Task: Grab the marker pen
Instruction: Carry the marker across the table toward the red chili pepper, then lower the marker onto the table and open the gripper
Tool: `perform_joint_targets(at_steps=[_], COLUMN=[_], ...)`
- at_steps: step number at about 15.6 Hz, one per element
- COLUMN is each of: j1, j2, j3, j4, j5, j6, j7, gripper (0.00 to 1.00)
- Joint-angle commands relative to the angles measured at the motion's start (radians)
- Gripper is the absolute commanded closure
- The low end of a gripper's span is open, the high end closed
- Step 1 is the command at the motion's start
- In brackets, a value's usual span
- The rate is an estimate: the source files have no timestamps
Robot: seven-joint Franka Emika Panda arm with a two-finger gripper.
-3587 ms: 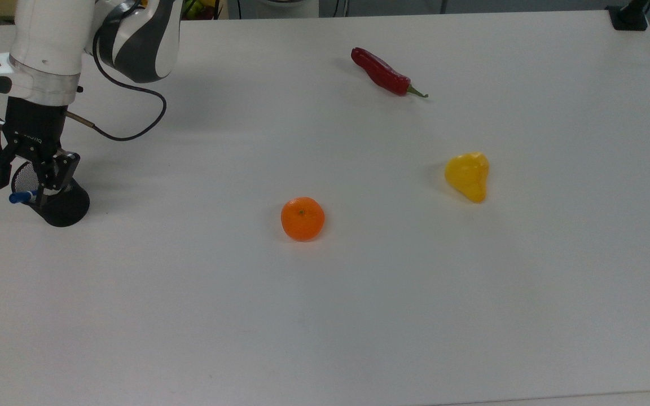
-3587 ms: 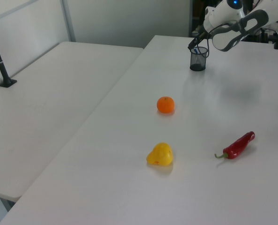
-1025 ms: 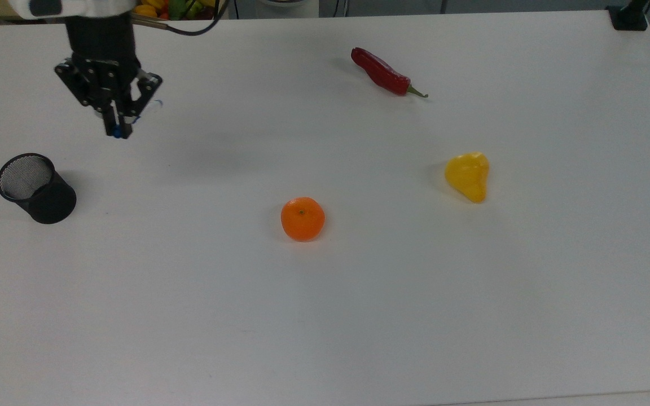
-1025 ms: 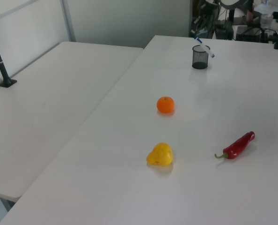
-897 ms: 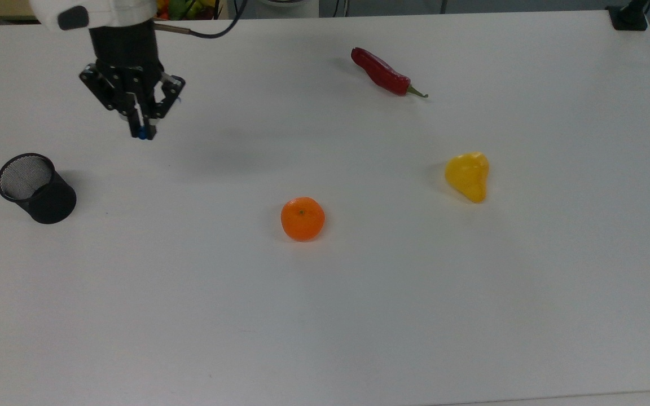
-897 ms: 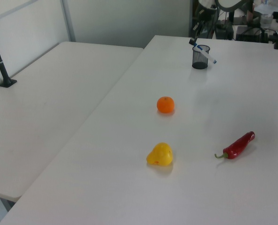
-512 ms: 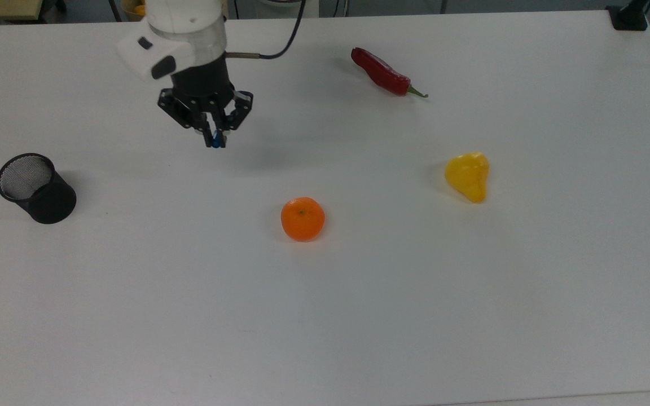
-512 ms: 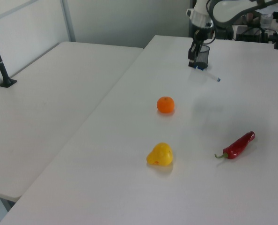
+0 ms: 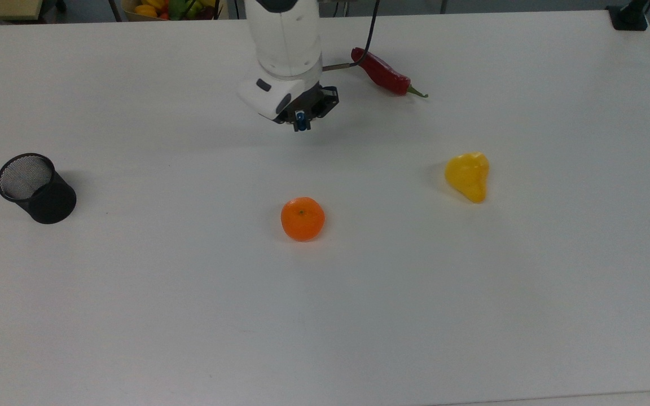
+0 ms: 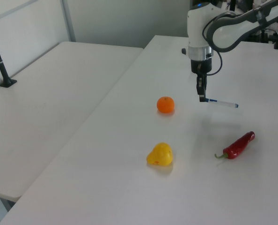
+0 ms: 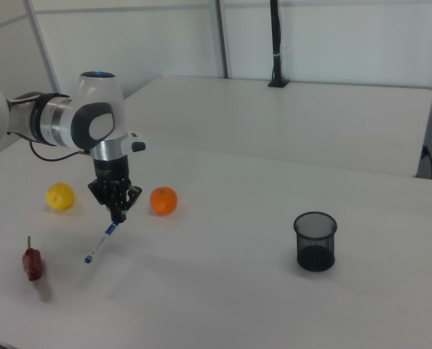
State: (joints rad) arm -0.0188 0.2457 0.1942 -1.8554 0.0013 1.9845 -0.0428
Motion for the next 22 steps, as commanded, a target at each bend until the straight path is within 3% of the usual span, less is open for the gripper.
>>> perform_joint_targets(at_steps=[1, 7, 11, 12, 14, 15, 22], j1=[0.013, 0.063, 0.063, 0.066, 0.069, 0.069, 0.043], j2=[-0.007, 0.058, 0.07, 0.073, 0.073, 0.073, 0.009], j3=[0.059, 0.062, 0.062, 0.062, 0.062, 0.062, 0.06], j4=[-0.037, -0.039, -0.038, -0.036, -0.034, -0.034, 0.011], j5=[0.003, 0.003, 0.003, 0.003, 0.003, 0.002, 0.011], j6=[-0.024, 0.068, 0.129, 0.129, 0.128, 0.128, 0.044], j7=[0.055, 0.074, 0.074, 0.074, 0.074, 0.072, 0.075], gripper=[0.91, 0.89, 0.71, 0.64, 0.29, 0.0, 0.0])
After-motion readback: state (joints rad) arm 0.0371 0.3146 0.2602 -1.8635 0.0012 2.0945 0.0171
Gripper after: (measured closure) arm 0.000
